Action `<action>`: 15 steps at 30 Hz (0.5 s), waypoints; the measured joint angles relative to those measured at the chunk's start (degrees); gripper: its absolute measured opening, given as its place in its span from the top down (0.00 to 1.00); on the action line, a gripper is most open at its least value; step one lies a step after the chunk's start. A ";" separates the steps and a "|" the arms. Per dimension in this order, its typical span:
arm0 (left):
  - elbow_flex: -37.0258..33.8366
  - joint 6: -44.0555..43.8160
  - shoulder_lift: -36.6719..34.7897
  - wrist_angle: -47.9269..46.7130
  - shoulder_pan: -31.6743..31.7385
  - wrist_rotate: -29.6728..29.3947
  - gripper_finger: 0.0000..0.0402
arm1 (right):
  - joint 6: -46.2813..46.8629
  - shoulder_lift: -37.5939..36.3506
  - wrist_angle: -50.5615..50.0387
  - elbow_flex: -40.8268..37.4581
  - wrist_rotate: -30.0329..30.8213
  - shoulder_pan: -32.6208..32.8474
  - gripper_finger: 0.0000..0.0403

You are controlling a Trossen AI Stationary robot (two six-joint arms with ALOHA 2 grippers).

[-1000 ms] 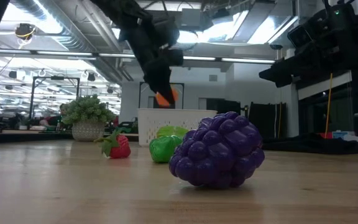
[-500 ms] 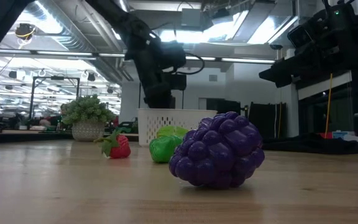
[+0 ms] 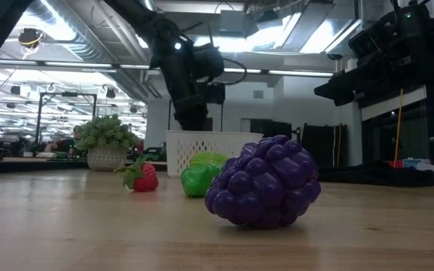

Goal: Pick and placing Produce into tupperware
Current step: Put the tangerine into the white bin

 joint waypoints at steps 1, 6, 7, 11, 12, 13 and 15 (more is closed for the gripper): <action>0.00 0.47 -0.47 -0.15 -0.03 0.04 0.35 | -0.01 0.00 0.01 -0.02 0.00 0.00 0.47; 0.00 1.02 -3.79 -0.05 -0.11 0.15 0.35 | 0.02 0.00 0.01 -0.02 0.00 0.00 0.47; 0.04 1.06 -4.25 0.10 -0.15 0.15 0.35 | 0.02 0.00 0.01 -0.02 0.00 0.00 0.47; 0.04 1.33 -4.90 -0.67 -0.38 0.19 0.35 | 0.04 0.00 0.01 -0.02 0.00 0.00 0.47; 0.04 1.33 -4.90 -1.35 -0.44 0.20 0.35 | 0.04 0.00 0.01 -0.02 0.00 0.00 0.47; 0.04 1.40 -4.88 -1.93 -0.46 0.21 0.35 | 0.05 0.00 0.01 -0.02 0.00 0.00 0.47; 0.04 1.79 -4.66 -2.04 -0.72 0.24 0.35 | 0.08 0.00 0.01 -0.02 0.00 0.00 0.47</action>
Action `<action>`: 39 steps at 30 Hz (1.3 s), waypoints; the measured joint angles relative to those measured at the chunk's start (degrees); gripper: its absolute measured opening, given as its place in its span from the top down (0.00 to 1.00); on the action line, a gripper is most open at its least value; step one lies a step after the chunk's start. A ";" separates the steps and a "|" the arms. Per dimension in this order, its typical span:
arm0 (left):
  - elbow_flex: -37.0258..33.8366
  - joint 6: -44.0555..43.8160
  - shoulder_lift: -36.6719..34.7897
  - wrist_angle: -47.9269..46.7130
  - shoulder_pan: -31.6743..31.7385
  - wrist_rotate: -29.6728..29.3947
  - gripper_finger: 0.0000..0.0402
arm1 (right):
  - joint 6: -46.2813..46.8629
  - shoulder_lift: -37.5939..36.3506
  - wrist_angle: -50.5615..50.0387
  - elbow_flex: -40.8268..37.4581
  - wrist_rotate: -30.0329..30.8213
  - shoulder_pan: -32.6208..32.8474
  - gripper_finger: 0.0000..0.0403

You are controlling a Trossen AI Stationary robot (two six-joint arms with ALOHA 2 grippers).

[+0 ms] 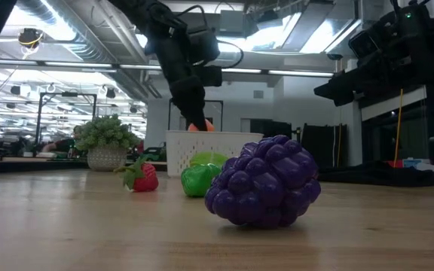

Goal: Pick and placing Produce into tupperware
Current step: Put the tangerine into the white bin

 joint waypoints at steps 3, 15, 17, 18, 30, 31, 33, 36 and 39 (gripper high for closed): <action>-0.02 0.74 0.28 -0.43 -0.20 -0.09 0.35 | 0.02 0.00 0.02 0.00 0.00 0.00 0.47; 0.00 0.13 0.44 -0.36 -0.22 -0.15 0.35 | 0.09 0.00 0.03 0.00 0.00 0.00 0.47; 0.00 0.15 0.44 -0.37 -0.22 -0.15 0.35 | 0.11 0.00 0.02 0.00 0.00 0.00 0.47; 0.00 0.15 0.44 -0.37 -0.22 -0.15 0.35 | 0.11 0.00 0.03 0.00 0.00 0.00 0.47; -4.31 0.54 0.46 1.52 -0.02 -0.22 0.35 | 0.09 -0.02 0.04 0.00 0.00 0.00 0.47; -4.31 0.56 0.46 1.75 0.02 -0.23 0.35 | 0.09 0.00 0.04 0.00 0.00 0.01 0.47; -4.31 0.56 0.46 2.30 0.02 -0.22 0.35 | 0.11 -0.01 0.04 0.00 0.00 0.00 0.47; -4.31 0.56 0.46 3.33 0.02 -0.22 0.35 | 0.11 -0.02 0.04 0.00 0.00 0.00 0.47; -4.31 0.58 0.46 3.56 0.00 -0.18 0.35 | 0.11 -0.01 0.04 -0.01 0.00 0.00 0.47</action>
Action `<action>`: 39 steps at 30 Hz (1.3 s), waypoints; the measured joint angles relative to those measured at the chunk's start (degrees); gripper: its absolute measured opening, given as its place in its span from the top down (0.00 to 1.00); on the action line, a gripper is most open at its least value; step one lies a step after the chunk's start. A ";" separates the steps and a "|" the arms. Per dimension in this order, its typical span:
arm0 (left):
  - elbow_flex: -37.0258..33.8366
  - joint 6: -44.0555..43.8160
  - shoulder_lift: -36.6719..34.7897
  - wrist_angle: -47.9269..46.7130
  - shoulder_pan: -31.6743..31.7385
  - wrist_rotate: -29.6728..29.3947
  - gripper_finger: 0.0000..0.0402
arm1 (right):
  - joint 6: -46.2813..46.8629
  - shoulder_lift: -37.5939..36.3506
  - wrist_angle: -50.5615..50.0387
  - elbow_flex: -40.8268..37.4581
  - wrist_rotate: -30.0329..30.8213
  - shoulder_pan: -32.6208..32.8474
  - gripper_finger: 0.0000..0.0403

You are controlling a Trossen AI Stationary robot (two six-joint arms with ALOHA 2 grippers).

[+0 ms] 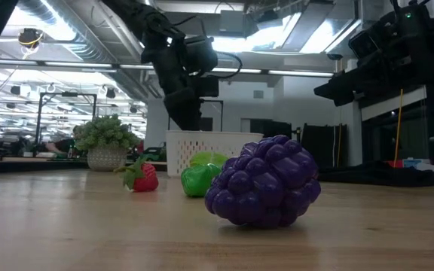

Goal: Pick and placing Produce into tupperware
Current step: Put the tangerine into the white bin

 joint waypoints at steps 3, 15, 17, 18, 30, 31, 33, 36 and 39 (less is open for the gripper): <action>0.00 0.01 0.00 0.26 0.02 -0.01 0.35 | 0.00 -0.01 0.00 -0.01 0.00 0.02 0.47; 0.01 -1.06 0.68 1.88 0.00 0.49 0.35 | 0.02 -0.01 0.00 -0.01 -0.02 0.00 0.47; 0.00 -2.06 1.23 2.07 0.02 0.53 0.35 | 0.02 -0.01 0.01 -0.01 -0.02 0.02 0.47; -0.04 -2.23 1.34 1.64 0.07 0.53 0.35 | 0.02 -0.01 0.00 -0.01 -0.02 0.00 0.47; 0.00 -0.02 1.84 2.65 0.04 -0.65 0.35 | 0.02 -0.01 0.00 -0.01 -0.24 0.04 0.47; 0.00 -0.03 1.84 2.60 0.04 -1.31 0.35 | 0.00 -0.01 0.00 -0.01 -0.24 0.04 0.47; 0.00 -0.02 1.84 2.63 0.07 -2.38 0.35 | 0.02 -0.01 0.00 -0.01 -0.24 0.04 0.47; 0.00 -0.02 1.84 2.63 0.07 -3.82 0.35 | 0.00 -0.01 0.00 -0.01 -0.24 0.04 0.47; 0.00 -0.02 1.84 2.68 0.07 -4.27 0.35 | 0.01 -0.01 0.00 -0.01 -0.24 0.04 0.47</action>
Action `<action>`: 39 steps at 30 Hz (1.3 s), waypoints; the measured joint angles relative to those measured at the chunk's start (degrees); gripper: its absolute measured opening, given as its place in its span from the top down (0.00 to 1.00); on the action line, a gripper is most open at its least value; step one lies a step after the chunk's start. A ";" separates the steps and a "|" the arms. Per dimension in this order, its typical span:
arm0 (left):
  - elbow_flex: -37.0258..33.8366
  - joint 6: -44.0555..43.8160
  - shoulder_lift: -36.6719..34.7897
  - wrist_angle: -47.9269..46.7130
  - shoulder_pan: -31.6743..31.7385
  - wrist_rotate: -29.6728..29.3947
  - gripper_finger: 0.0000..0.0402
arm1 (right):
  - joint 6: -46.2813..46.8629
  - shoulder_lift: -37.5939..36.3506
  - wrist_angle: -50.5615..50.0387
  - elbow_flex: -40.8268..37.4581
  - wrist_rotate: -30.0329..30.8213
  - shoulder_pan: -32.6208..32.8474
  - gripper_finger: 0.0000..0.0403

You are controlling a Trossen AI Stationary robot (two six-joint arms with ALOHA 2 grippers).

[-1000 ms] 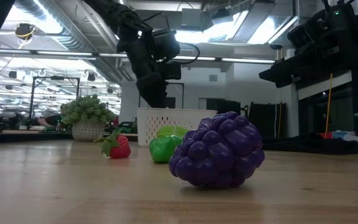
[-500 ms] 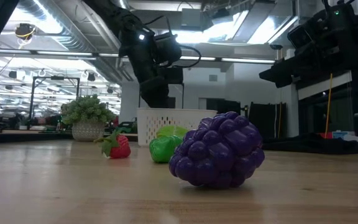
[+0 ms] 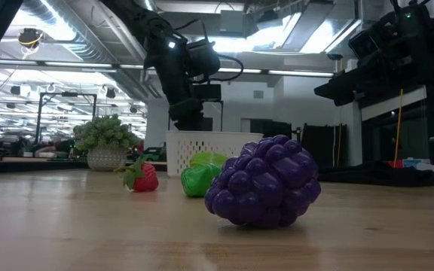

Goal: Pick and placing Produce into tupperware
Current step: Put the tangerine into the white bin, then put the right strawberry into the white bin

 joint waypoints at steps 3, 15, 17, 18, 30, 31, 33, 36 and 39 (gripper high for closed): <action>0.00 -0.02 0.00 0.13 -0.11 -0.10 0.35 | -0.07 0.00 0.00 0.00 0.00 0.00 0.47; 0.00 -3.41 0.00 0.27 -0.15 3.86 0.35 | -0.03 0.00 0.00 0.00 0.00 0.01 0.47; 0.00 -3.41 0.00 0.28 -0.17 4.55 0.35 | -0.02 0.00 0.00 0.00 0.00 0.00 0.47; 0.00 -3.41 0.00 0.26 -0.20 4.61 0.35 | -0.01 0.00 0.00 0.00 0.00 0.00 0.47; 0.00 -4.56 -0.02 -0.36 -0.17 4.55 0.16 | -0.01 0.00 0.00 0.00 -0.02 0.01 0.47; 0.00 -4.54 -0.03 -0.36 -0.17 4.54 0.16 | -0.01 0.00 0.00 0.00 -0.02 0.00 0.47; 0.00 -4.51 -0.19 -0.45 -0.16 4.52 0.16 | -0.01 0.00 0.00 0.00 -0.01 0.02 0.47; 0.02 -2.07 -1.59 -0.54 -0.17 4.50 0.16 | -0.01 0.00 0.00 0.00 -0.02 0.02 0.47; 0.02 -1.50 -3.83 -0.63 -0.16 4.48 0.16 | -0.01 0.00 0.02 0.00 -0.02 0.02 0.47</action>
